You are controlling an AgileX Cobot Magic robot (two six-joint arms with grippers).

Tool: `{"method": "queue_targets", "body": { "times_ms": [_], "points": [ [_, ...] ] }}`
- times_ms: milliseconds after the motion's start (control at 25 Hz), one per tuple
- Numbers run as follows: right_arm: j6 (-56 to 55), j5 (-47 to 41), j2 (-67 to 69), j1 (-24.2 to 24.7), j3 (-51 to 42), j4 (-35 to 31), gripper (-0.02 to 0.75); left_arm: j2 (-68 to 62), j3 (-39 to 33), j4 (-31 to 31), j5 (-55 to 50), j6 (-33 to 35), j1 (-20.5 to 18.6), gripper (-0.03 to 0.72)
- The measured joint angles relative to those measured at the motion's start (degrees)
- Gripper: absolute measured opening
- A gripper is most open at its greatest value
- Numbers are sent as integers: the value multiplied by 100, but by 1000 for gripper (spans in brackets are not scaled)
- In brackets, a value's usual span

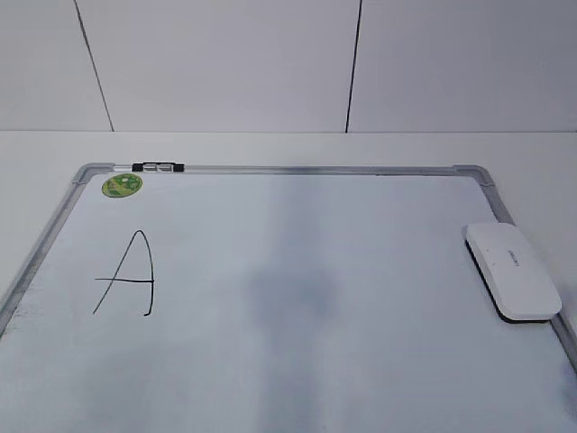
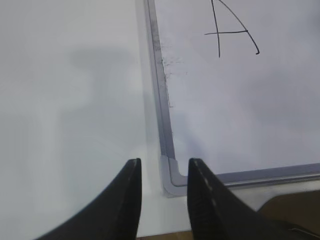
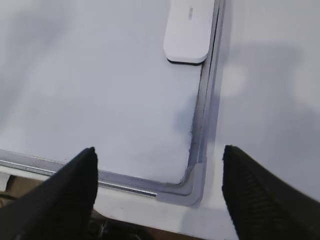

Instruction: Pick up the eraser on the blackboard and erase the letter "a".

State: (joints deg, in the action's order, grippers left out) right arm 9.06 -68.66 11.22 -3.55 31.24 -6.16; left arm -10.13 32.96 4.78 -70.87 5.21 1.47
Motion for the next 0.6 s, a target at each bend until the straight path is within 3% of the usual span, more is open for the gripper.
{"method": "queue_targets", "body": {
  "times_ms": [280,600],
  "points": [
    [0,22,-1092,0,-99,0,593,350,-317,21,556,0,0,235],
    [0,203,-1221,0,-254,11,593,472,-386,21,732,-4,0,235]
  ]
}}
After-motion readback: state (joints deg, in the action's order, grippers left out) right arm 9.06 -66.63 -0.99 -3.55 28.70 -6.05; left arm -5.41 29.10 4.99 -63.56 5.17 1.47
